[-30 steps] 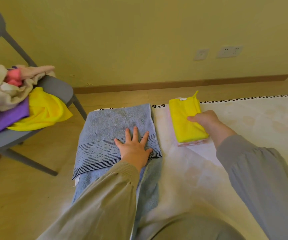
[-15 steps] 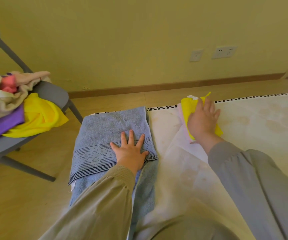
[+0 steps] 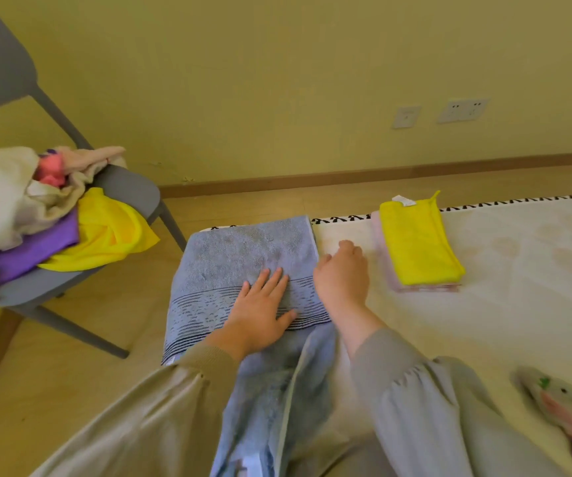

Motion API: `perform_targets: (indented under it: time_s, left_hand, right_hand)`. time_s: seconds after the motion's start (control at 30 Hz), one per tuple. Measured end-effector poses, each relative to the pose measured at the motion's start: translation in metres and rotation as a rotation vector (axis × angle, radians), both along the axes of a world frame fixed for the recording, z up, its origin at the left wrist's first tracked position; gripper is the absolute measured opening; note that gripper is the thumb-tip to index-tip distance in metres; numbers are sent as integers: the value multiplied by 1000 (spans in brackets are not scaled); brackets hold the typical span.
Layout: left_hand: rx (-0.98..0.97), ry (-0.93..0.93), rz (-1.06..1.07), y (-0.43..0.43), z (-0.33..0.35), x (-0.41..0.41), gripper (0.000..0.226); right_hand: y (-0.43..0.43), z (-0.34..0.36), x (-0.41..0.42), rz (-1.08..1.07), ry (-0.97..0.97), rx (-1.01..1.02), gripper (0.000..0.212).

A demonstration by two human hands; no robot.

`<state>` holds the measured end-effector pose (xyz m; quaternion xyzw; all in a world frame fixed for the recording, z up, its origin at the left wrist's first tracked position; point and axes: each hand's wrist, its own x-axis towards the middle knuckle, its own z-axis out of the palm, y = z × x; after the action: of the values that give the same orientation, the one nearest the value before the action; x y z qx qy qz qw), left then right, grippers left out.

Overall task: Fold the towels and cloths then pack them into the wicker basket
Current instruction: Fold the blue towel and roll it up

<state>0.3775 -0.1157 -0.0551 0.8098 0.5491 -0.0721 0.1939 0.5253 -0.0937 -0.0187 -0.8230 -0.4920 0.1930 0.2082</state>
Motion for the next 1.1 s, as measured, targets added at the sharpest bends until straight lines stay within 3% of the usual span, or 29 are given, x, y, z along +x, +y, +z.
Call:
perform_targets:
  time_s: [0.07,0.1,0.23,0.37,0.43,0.53,0.6,0.67,0.77,0.9,0.97,1.1]
  left_hand:
    - [34,-126,-26,-4,2,-21,61]
    - [72,-193,-9,-6,4,-31,54]
    - [233,-319,208,1,11,-63,36]
    - [280,-337,442,28,13,-92,43]
    - [214,-386,575,43,7,-104,50]
    - [3,-529,799,56,-3,-116,57]
    - [-169,-623,916,57,-9,-121,57]
    - [-187,-678,909,53,-14,-123,56]
    - [73,-612,732,54,-17,-122,53]
    - [267,-386,583,59,-7,-104,64]
    - [320,-251,556,59,2,-92,64]
    - [304,-92,465,51,6,-75,64]
  right_hand:
    - [2,-5,-15,-162,296,-190,41]
    - [3,-10,-20,-163,347,-245,43]
    - [1,-23,-30,-73,393,-224,35]
    - [21,-17,-31,-104,447,-170,53]
    - [34,-11,-30,-164,556,-158,53]
    - [44,-10,-23,-173,603,-184,36]
    - [46,-14,-16,-160,548,-162,24]
    - [49,-18,-7,-164,404,-56,19]
    - [61,-12,13,-227,212,143,22]
    - [87,8,30,-259,176,348,26]
    - [92,10,29,-171,96,316,30]
    - [82,-12,22,40,-320,67,74]
